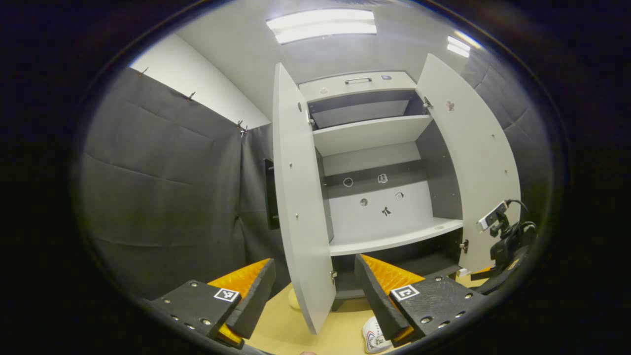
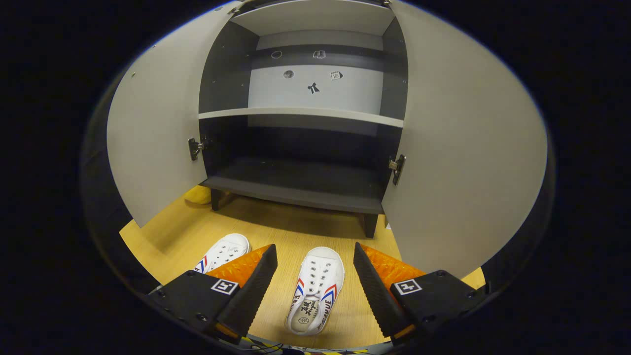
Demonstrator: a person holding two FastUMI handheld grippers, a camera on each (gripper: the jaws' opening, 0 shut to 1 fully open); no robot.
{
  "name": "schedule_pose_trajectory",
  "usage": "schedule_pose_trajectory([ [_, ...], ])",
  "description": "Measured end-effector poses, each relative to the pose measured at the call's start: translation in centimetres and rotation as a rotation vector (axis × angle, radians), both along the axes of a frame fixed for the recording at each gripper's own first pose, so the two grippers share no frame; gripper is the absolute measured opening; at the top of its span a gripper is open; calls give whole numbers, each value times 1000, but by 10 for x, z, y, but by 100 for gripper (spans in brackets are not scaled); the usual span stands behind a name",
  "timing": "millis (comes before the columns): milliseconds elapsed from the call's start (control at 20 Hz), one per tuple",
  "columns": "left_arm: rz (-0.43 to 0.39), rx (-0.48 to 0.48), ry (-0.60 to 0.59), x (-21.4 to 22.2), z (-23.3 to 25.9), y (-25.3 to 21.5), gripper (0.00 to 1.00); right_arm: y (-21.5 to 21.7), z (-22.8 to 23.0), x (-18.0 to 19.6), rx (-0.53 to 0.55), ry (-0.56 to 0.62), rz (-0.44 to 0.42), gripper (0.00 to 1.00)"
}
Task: Grab one shoe with the right hand and put it into the shoe cabinet, grab the other shoe with the left hand and put it into the shoe cabinet; then close the right door with the right hand and the left door with the left hand.
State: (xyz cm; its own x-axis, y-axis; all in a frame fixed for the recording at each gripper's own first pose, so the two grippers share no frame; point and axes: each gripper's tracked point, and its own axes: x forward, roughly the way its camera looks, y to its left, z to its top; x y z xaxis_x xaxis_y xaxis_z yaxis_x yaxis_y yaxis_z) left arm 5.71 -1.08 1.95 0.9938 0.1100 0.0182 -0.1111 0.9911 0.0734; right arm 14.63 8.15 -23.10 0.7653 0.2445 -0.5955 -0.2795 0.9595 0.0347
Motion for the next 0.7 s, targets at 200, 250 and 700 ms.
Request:
schedule_pose_trajectory([
  [200, 33, 4, 24, 1, -7, 6, 95, 9, -34, 2, 4, 93, 23, 99],
  [250, 40, 5, 28, 2, -8, 6, 95, 12, -42, 1, 7, 117, 32, 98],
  [700, 93, 30, 53, 2, -14, 14, 95, 33, -95, -5, 71, 322, 58, 95],
])
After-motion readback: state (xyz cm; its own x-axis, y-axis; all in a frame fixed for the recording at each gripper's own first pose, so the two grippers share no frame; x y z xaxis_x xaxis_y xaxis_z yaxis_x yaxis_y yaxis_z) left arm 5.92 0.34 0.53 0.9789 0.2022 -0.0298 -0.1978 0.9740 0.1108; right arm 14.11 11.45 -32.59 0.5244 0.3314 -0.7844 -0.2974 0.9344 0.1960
